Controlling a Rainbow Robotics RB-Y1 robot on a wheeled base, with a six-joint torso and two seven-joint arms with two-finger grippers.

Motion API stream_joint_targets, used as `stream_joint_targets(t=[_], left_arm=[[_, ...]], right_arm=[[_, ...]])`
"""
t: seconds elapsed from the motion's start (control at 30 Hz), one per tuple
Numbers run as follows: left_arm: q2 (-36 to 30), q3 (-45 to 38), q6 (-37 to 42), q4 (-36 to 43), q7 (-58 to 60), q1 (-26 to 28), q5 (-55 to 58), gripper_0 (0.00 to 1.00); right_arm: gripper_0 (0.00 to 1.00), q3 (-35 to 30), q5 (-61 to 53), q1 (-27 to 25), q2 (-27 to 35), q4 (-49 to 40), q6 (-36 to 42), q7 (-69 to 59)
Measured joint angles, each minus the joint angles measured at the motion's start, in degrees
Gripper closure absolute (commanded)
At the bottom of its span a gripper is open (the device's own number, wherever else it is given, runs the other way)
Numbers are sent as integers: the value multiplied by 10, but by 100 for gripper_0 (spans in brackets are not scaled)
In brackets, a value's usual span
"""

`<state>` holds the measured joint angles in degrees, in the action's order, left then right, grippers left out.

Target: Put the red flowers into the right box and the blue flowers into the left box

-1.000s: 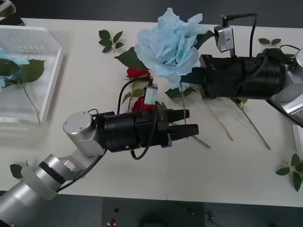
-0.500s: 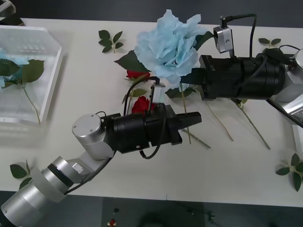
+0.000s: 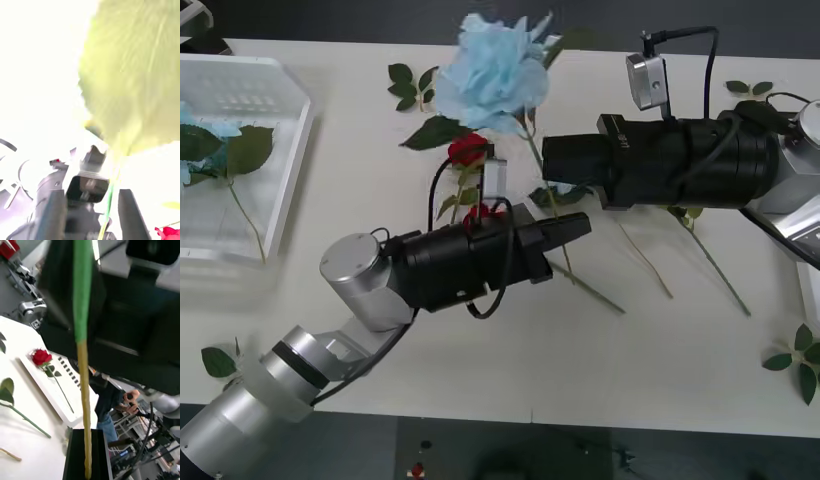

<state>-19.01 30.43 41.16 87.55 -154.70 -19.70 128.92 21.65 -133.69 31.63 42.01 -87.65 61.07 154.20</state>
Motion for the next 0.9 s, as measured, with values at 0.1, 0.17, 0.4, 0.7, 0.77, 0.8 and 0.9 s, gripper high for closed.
stream_joint_targets(t=[0.1,0.17,0.4,0.7,0.77,0.8,0.9], left_arm=[[-9,-27,0,0,0,3,29,100],[-23,-52,1,0,0,9,43,100],[-103,-196,38,0,0,27,47,100],[-217,-349,45,-33,0,27,-48,100],[-226,-384,52,-57,0,27,-89,100],[-229,-400,53,-70,0,27,-110,100],[-238,-447,53,-111,7,27,-169,100]], right_arm=[[0,4,0,0,0,0,0,0],[0,4,0,0,0,0,0,0],[0,4,0,0,0,0,-7,0],[0,4,63,0,8,0,-49,-2],[0,5,87,1,24,0,-54,-21],[0,9,98,3,36,0,-57,-46],[0,44,114,20,85,0,-80,-172]])
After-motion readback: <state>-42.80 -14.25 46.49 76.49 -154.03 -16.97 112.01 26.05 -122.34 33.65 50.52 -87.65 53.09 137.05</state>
